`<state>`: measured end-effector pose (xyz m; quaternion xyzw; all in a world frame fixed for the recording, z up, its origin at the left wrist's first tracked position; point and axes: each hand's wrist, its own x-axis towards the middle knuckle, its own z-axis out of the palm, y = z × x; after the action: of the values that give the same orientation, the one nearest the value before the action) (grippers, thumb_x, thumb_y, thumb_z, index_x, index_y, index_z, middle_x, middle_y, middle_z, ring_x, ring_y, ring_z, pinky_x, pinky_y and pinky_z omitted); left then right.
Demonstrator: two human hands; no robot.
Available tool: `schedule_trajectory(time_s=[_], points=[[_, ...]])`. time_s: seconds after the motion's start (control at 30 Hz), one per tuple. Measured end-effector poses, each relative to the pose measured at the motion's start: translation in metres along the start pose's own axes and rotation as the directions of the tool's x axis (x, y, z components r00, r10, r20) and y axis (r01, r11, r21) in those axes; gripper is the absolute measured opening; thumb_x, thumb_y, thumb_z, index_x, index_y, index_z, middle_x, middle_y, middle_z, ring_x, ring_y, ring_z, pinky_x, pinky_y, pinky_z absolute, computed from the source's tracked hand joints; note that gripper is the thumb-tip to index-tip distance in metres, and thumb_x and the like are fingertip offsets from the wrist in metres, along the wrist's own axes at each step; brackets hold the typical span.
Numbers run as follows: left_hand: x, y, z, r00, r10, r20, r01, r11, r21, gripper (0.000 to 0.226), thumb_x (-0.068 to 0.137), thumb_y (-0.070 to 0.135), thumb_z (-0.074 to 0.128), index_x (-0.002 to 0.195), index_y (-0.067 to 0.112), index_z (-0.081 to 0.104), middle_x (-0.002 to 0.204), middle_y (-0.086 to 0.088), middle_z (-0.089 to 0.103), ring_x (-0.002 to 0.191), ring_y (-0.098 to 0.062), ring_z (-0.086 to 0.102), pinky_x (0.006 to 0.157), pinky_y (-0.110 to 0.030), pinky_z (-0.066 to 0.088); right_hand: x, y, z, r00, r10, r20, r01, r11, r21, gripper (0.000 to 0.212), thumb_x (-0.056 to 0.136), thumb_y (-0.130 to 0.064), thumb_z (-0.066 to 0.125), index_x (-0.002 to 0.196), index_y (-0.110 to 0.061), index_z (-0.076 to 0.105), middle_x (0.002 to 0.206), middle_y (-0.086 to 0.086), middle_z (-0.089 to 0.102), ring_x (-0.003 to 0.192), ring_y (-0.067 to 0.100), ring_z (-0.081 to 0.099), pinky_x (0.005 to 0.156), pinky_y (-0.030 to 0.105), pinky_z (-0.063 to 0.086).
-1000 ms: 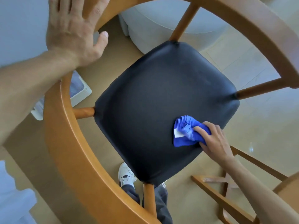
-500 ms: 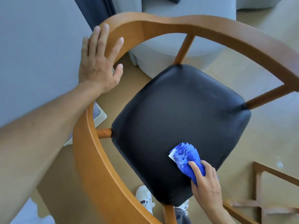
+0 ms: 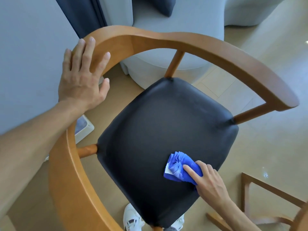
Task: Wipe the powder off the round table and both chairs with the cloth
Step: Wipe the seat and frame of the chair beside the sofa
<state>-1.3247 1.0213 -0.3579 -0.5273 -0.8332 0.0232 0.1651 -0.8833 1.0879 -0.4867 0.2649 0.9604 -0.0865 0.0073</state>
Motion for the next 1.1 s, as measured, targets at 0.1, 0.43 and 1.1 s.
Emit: schedule_trajectory(time_s=[0.1,0.43,1.1], points=[[0.003,0.001,0.003,1.000,0.002,-0.026,-0.002,1.000,0.002,0.065,0.091,0.042,0.031,0.152,0.022,0.018,0.159,-0.016,0.003,0.146,-0.036,0.005,0.115,-0.055,0.008,0.046,0.053,-0.017,0.962,0.272,-0.031,-0.270,0.962,0.043,0.079,0.049,0.002,0.082,0.123,-0.013,0.062,0.106,0.022,0.055,0.072,0.041,0.055,0.057,0.042,0.053],[0.011,0.004,0.012,0.999,-0.009,-0.040,0.010,1.000,0.021,0.065,0.091,0.040,0.035,0.152,0.025,0.016,0.159,-0.018,0.007,0.146,-0.037,0.007,0.116,-0.056,0.009,0.121,0.123,-0.020,0.546,0.838,-0.013,-0.814,0.534,0.228,0.055,0.084,-0.016,0.052,0.132,-0.032,0.031,0.116,0.023,0.043,0.090,0.045,0.054,0.086,0.047,0.044],[-0.075,-0.017,-0.053,0.920,-0.138,0.367,0.304,0.842,-0.445,0.054,0.101,0.035,0.034,0.152,0.027,0.018,0.161,-0.006,0.008,0.147,-0.027,0.008,0.114,-0.047,0.023,0.054,-0.123,-0.104,0.933,0.236,0.273,-0.357,0.717,0.598,0.056,0.080,-0.017,0.063,0.126,-0.047,0.049,0.104,-0.013,0.054,0.094,0.006,0.054,0.073,0.018,0.037]])
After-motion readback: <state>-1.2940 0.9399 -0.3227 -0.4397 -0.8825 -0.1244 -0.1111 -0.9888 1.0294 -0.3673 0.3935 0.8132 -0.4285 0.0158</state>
